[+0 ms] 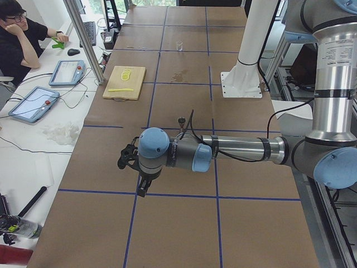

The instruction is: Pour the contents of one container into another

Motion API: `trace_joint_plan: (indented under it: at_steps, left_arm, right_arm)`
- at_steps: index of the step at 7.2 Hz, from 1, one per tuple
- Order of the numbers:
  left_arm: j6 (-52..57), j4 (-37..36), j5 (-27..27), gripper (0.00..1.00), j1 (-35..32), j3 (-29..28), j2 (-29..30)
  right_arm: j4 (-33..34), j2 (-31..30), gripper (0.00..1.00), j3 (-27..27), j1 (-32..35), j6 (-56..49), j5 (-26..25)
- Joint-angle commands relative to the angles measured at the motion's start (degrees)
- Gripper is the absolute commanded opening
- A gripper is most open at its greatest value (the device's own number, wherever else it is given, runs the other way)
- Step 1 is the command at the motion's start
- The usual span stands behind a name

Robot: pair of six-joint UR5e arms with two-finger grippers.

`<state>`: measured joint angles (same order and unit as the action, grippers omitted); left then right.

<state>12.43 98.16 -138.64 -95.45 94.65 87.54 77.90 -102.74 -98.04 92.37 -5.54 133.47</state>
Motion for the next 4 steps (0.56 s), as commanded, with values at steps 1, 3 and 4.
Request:
trace_joint_plan:
  at_steps: [1,3,4]
  left_arm:
    - [-0.04,-0.16,-0.05,1.00,-0.08,-0.26,-0.26]
    - [0.05,0.02,-0.14,1.00,0.53,-0.78,-0.35]
    - [0.05,0.11,-0.14,1.00,0.53,-0.78,-0.96]
  right_arm:
    - [2.32,0.08,1.00,-2.06,-0.43,-0.08,0.31]
    - [2.96,-0.88,1.00,-3.65,-0.52,-0.08,1.35]
    - [2.96,-0.88,1.00,-3.56,-0.52,-0.08,1.36]
